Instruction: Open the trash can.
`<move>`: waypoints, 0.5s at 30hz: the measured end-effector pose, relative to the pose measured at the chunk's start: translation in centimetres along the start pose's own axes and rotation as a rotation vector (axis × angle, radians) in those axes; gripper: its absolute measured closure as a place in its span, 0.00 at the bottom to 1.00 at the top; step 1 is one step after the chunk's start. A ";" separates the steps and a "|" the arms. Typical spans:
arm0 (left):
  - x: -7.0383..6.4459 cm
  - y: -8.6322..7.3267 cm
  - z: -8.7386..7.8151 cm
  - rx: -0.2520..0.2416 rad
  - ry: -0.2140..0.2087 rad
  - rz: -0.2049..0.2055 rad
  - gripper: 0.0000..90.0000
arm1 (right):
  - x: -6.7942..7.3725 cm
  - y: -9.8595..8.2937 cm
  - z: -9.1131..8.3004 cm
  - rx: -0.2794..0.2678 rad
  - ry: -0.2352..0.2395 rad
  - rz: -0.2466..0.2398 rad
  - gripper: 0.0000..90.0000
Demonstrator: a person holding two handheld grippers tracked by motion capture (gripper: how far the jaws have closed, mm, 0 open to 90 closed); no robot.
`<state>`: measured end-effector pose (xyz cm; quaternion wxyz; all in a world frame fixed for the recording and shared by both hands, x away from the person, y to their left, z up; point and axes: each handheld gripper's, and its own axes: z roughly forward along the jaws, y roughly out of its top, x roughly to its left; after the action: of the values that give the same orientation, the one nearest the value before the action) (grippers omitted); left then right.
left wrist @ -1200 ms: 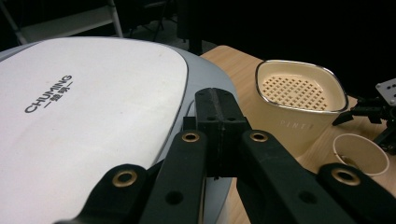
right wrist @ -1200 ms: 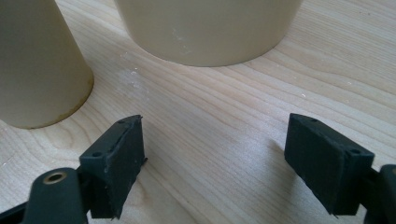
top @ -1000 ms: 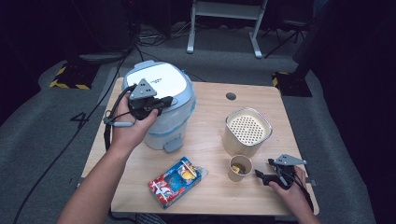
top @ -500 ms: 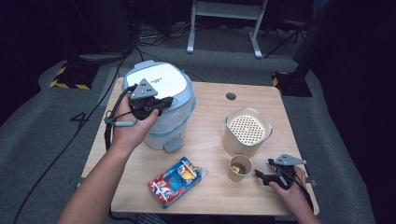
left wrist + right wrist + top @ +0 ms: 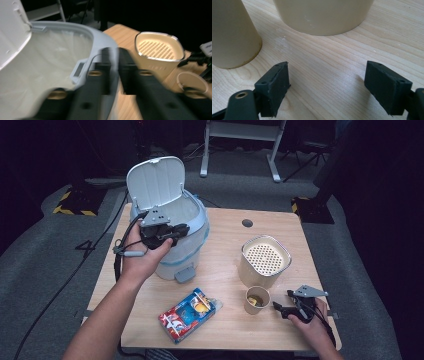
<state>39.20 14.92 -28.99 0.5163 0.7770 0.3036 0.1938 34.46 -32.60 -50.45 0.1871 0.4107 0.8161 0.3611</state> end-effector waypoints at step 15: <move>-2.1 -1.0 -0.9 0.018 -0.077 0.014 0.54 | 0.0 0.0 0.0 0.000 0.000 0.000 0.22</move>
<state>36.86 14.43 -29.51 0.5191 0.7907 0.2799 0.1646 34.47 -32.60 -50.45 0.1871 0.4107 0.8161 0.3611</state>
